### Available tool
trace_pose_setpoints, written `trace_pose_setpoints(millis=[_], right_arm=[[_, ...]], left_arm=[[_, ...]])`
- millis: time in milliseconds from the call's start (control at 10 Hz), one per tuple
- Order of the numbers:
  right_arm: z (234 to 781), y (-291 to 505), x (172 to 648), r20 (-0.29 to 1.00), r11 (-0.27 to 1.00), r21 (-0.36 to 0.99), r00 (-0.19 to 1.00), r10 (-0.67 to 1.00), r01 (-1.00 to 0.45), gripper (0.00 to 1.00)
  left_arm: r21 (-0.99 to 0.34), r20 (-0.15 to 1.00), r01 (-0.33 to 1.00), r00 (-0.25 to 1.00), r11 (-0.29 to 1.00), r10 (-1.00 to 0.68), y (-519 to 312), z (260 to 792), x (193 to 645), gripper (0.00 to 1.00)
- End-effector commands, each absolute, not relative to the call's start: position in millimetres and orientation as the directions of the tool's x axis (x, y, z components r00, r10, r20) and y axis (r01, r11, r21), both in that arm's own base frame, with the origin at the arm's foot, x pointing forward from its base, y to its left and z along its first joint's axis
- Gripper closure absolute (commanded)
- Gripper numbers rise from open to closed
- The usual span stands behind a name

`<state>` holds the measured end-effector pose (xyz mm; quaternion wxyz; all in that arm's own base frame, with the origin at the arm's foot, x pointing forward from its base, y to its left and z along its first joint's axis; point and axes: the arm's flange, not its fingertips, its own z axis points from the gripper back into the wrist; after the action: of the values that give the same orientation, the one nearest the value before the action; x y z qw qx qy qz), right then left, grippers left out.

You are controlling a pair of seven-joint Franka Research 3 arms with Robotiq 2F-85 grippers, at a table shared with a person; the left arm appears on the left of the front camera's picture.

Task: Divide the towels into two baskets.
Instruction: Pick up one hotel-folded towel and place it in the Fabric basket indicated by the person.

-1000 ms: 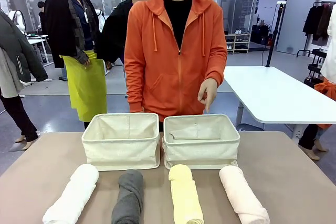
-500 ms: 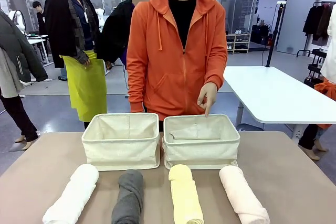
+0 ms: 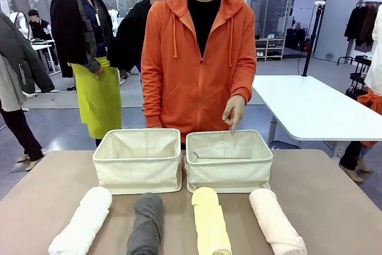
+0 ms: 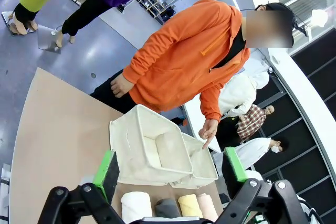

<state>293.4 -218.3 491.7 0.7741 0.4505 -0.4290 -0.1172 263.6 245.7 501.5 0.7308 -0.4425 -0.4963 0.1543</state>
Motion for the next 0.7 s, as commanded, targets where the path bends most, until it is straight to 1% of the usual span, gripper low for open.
trace_pose_setpoints(millis=[0, 100, 300, 400, 600], right_arm=[[494.6, -153.0, 325.6, 0.558, 0.629, 0.747, 0.717, -0.417, -0.214, 0.00], [494.2, -118.9, 337.4, 0.550, 0.702, 0.681, 0.778, -0.304, -0.207, 0.00], [488.9, -52.8, 355.2, 0.534, 0.744, 0.612, 0.834, -0.138, -0.268, 0.00], [477.4, -20.2, 361.6, 0.506, 0.790, 0.547, 0.861, -0.047, -0.278, 0.00], [456.2, 20.2, 366.0, 0.425, 0.852, 0.470, 0.905, 0.013, -0.233, 0.00]], left_arm=[[-0.801, 0.590, 0.223, 0.450, 0.555, 0.670, 247.3, 503.1, 263.5, 0.00], [-0.801, 0.590, 0.223, 0.450, 0.555, 0.670, 247.3, 503.1, 263.5, 0.00], [-0.801, 0.590, 0.223, 0.450, 0.555, 0.670, 247.3, 503.1, 263.5, 0.00], [-0.801, 0.590, 0.223, 0.450, 0.555, 0.670, 247.3, 503.1, 263.5, 0.00], [-0.801, 0.590, 0.223, 0.450, 0.555, 0.670, 247.3, 503.1, 263.5, 0.00]])
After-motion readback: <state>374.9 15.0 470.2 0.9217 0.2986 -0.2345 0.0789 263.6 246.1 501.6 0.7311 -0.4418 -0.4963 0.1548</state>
